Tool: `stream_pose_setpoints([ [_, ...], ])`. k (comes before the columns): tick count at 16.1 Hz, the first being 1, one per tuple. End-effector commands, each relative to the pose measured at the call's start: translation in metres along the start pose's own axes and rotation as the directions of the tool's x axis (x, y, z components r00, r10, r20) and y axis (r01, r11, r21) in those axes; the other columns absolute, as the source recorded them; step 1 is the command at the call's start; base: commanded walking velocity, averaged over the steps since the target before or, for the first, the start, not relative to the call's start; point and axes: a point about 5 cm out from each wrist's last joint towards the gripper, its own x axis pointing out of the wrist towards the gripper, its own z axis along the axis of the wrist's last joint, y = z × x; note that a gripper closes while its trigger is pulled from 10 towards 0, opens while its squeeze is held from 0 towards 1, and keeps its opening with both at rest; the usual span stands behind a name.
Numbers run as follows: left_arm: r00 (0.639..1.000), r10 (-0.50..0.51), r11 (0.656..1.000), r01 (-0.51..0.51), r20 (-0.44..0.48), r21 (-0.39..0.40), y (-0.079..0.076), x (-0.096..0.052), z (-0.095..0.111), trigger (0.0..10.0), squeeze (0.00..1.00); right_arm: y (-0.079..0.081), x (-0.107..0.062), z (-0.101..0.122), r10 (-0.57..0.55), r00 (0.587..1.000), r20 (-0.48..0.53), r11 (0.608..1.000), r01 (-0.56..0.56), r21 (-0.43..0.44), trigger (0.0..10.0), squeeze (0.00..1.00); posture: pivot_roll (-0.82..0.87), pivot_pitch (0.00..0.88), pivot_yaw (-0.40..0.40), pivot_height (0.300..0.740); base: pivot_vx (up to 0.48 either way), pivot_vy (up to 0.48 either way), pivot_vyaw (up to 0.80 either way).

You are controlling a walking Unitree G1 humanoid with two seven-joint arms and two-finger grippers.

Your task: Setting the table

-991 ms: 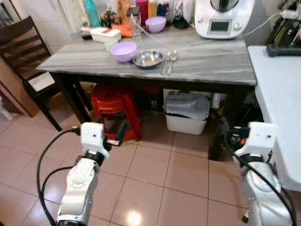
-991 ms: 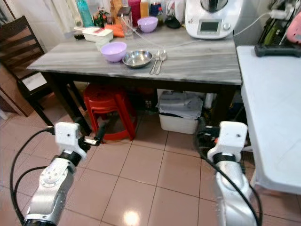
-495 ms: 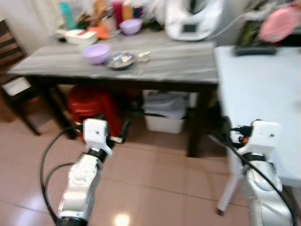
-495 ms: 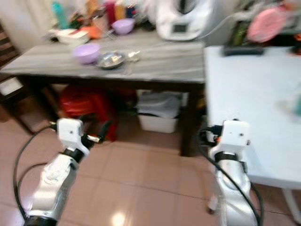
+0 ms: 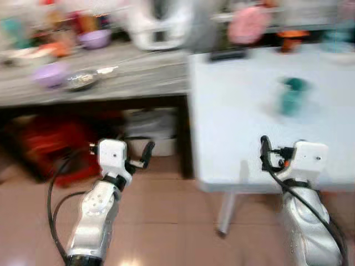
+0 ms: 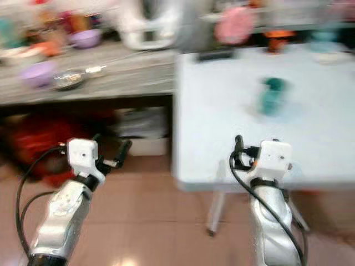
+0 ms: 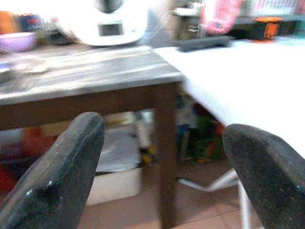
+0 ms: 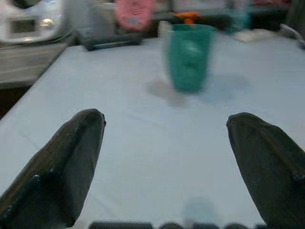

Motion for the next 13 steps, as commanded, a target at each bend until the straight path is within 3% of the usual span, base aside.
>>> stream_pose_setpoints([
  [1,1.0,-0.007,1.0,0.007,0.014,0.0,0.0007,0.0017,0.0045,10.0,0.0,0.0,0.0008,0.0021,0.0,1.0,0.008,1.0,0.0,-0.008,10.0,0.0,-0.12,0.044,0.12,0.74,0.0,-0.356,-0.8],
  [3,1.0,-0.008,1.0,0.008,0.014,0.0,0.0002,0.002,0.0046,10.0,0.0,0.0,0.0012,0.002,0.0,1.0,0.01,1.0,0.0,-0.005,10.0,0.0,-0.12,0.045,0.121,0.74,0.0,-0.36,-0.62],
  [6,1.0,-0.01,1.0,0.01,0.013,0.0,-0.0008,0.0028,0.0046,10.0,0.0,0.0006,0.0013,0.002,-0.001,1.0,0.013,1.0,0.001,-0.001,10.0,0.0,-0.12,0.045,0.121,0.74,0.0,-0.36,0.0],
  [13,0.999,-0.021,1.0,0.021,0.035,0.007,0.0009,0.0004,0.0072,10.0,0.0,0.0007,0.0,0.0057,0.012,0.999,0.036,1.0,-0.011,-0.026,10.0,0.0,-0.13,0.05,0.119,0.74,0.0,0.0,0.07],
])
